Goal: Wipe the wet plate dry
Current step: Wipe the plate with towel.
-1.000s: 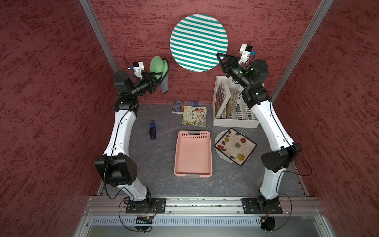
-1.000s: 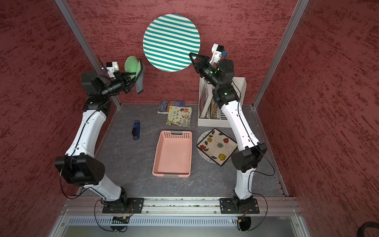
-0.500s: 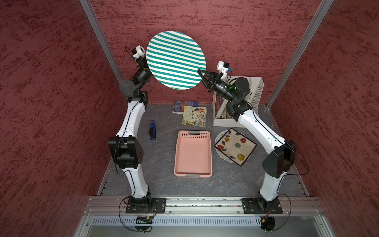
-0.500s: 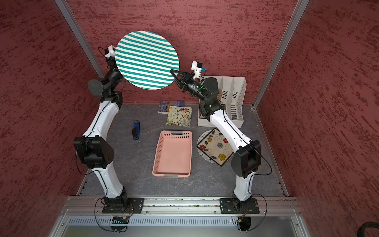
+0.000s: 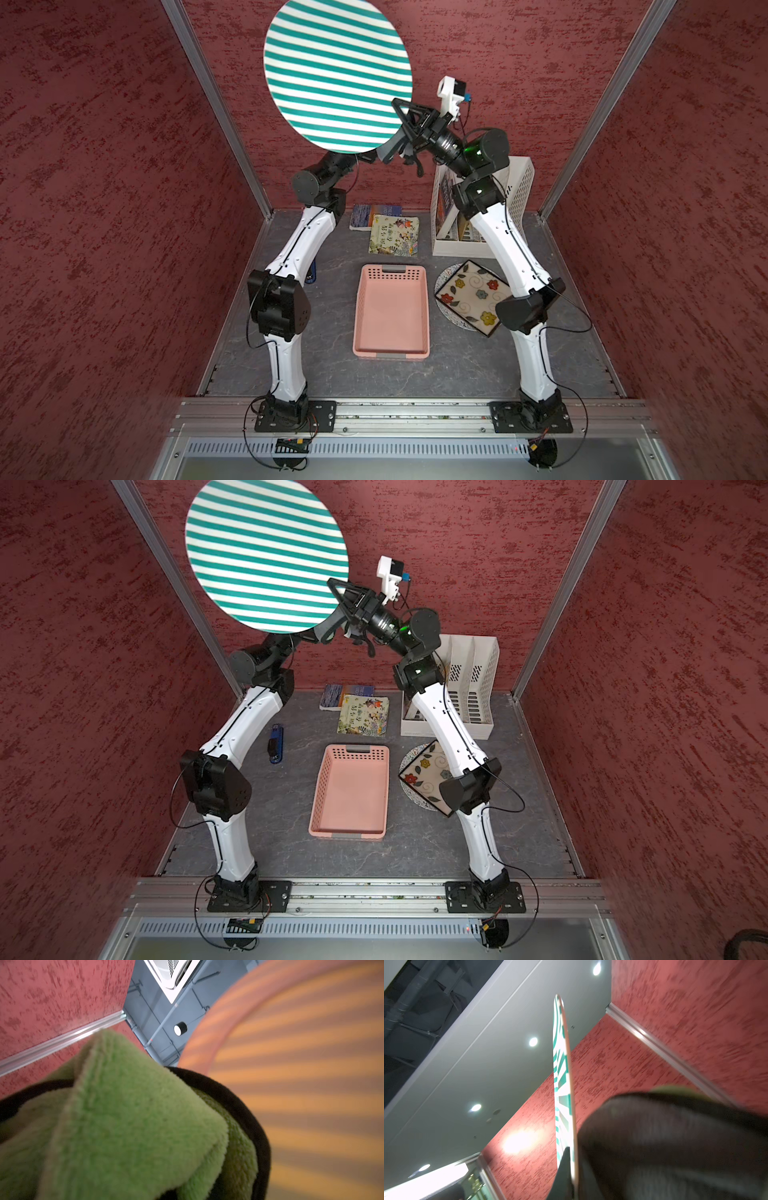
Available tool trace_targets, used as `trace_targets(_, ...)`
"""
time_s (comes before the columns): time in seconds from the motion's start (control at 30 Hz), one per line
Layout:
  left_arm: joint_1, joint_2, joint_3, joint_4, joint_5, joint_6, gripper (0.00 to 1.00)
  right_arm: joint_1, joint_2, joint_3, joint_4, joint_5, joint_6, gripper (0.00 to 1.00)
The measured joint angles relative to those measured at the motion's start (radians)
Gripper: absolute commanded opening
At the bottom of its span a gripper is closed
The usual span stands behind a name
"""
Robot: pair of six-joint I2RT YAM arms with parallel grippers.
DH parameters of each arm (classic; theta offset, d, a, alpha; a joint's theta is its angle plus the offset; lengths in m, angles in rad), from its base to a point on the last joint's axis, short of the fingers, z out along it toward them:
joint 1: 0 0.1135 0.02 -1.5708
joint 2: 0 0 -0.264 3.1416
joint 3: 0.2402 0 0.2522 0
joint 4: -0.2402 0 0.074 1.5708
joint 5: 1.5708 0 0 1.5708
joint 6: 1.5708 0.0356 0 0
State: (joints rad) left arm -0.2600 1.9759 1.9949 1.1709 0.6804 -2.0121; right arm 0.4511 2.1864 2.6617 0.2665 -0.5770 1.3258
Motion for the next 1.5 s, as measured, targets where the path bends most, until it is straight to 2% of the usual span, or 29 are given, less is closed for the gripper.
trace_targets(0.07, 0.022, 0.000, -0.019, 0.012, 0.004, 0.000, 0.00, -0.048, -0.045, -0.052, -0.045, 0.006, -0.035, 0.00)
trace_targets(0.17, 0.107, 0.000, -0.037, 0.020, -0.004, 0.000, 0.00, -0.068, -0.180, -0.279, -0.078, 0.024, -0.093, 0.00)
trace_targets(0.27, 0.194, -0.002, -0.037, 0.035, -0.032, 0.000, 0.00, 0.020, -0.276, -0.507, -0.043, 0.020, -0.107, 0.00)
trace_targets(0.33, 0.218, -0.004, -0.037, 0.039, -0.049, 0.000, 0.00, 0.105, -0.270, -0.571, 0.002, 0.010, -0.104, 0.00)
trace_targets(0.4, 0.208, -0.002, -0.037, 0.035, -0.060, 0.000, 0.00, 0.167, -0.232, -0.559, 0.030, 0.006, -0.114, 0.00)
trace_targets(0.5, 0.145, 0.008, -0.018, 0.019, -0.070, 0.000, 0.00, 0.190, -0.129, -0.354, -0.034, -0.006, -0.137, 0.00)
trace_targets(0.6, 0.068, 0.018, 0.015, 0.006, -0.069, 0.000, 0.00, 0.130, -0.021, -0.076, -0.119, -0.005, -0.149, 0.00)
trace_targets(0.67, 0.046, 0.017, 0.014, 0.005, -0.064, 0.000, 0.00, 0.064, -0.011, 0.002, -0.166, 0.000, -0.150, 0.00)
trace_targets(0.73, 0.057, 0.002, -0.012, 0.013, -0.045, 0.000, 0.00, -0.008, -0.048, -0.019, -0.193, 0.033, -0.157, 0.00)
trace_targets(0.87, 0.148, -0.088, -0.175, -0.072, 0.029, 0.016, 0.00, -0.090, -0.237, -0.307, -0.220, 0.104, -0.201, 0.00)
trace_targets(0.93, 0.190, -0.172, -0.268, -0.231, 0.076, 0.134, 0.00, -0.090, -0.334, -0.473, -0.236, 0.160, -0.230, 0.00)
trace_targets(1.0, 0.200, -0.275, -0.300, -0.572, 0.085, 0.380, 0.00, -0.071, -0.398, -0.599, -0.240, 0.195, -0.244, 0.00)
trace_targets(1.07, 0.166, -0.340, -0.237, -0.953, 0.024, 0.678, 0.00, -0.045, -0.435, -0.678, -0.226, 0.225, -0.242, 0.00)
trace_targets(1.1, 0.128, -0.354, -0.162, -1.172, -0.036, 0.863, 0.00, -0.031, -0.444, -0.698, -0.209, 0.243, -0.238, 0.00)
trace_targets(1.17, 0.072, -0.346, -0.055, -1.419, -0.127, 1.083, 0.00, -0.018, -0.446, -0.695, -0.177, 0.272, -0.244, 0.00)
trace_targets(1.3, -0.016, -0.323, 0.042, -1.699, -0.272, 1.357, 0.00, -0.002, -0.415, -0.638, -0.183, 0.296, -0.291, 0.00)
trace_targets(1.4, -0.055, -0.311, 0.050, -1.829, -0.372, 1.483, 0.00, 0.012, -0.378, -0.615, -0.212, 0.307, -0.328, 0.00)
trace_targets(1.5, -0.066, -0.310, 0.013, -1.882, -0.397, 1.563, 0.00, 0.014, -0.356, -0.610, -0.266, 0.339, -0.343, 0.00)
